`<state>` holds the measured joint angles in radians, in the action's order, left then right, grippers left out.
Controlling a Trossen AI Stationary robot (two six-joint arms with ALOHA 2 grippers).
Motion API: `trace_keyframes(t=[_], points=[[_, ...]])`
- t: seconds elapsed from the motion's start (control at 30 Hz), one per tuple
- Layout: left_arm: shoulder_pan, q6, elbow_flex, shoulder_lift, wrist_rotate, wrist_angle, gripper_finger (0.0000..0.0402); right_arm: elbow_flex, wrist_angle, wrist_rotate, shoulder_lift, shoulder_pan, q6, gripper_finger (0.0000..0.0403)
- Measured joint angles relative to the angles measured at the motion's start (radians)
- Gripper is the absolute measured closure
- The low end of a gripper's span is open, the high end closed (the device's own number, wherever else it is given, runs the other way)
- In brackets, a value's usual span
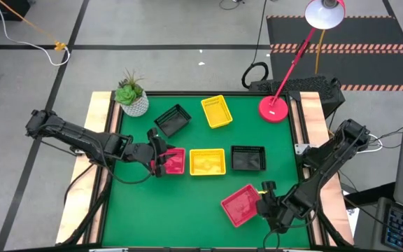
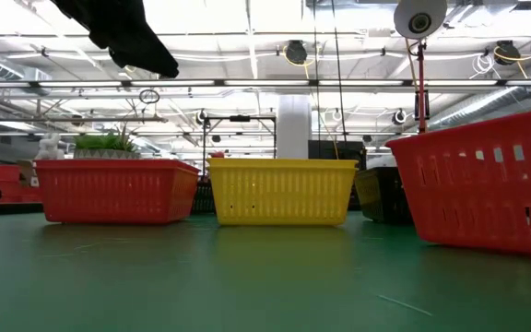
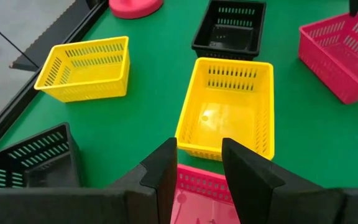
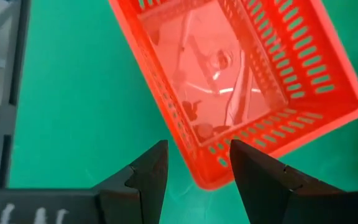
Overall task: Stack baskets by color
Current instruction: Stack the red bin on top of the red bin
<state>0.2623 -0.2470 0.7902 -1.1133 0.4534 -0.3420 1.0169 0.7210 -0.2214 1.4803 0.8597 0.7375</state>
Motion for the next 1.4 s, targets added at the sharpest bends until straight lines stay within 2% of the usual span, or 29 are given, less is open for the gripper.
trace_keyframes(t=[0.2,0.6,0.83,1.03,1.2,1.4], points=[[0.000,0.000,0.000,0.000,0.000,0.002,0.0273,-0.033,-0.016,0.018,0.000,0.000,-0.014,0.0262],[0.000,-0.001,0.000,0.000,0.000,0.003,0.0273,-0.082,-0.124,0.017,0.000,-0.003,-0.096,0.0392],[0.000,0.002,0.000,0.000,-0.008,0.044,0.0273,-0.078,-0.197,0.011,0.000,-0.010,-0.018,0.0389],[0.018,0.062,0.000,0.000,-0.017,0.148,0.0273,-0.008,-0.194,0.010,0.000,-0.009,0.006,0.0396],[0.045,0.091,0.006,0.000,-0.018,0.195,0.0273,0.053,-0.194,-0.094,-0.001,-0.009,-0.004,0.0395],[0.089,0.113,0.097,-0.056,-0.017,0.176,0.0273,0.078,-0.196,-0.268,-0.001,-0.009,-0.046,0.0395]])
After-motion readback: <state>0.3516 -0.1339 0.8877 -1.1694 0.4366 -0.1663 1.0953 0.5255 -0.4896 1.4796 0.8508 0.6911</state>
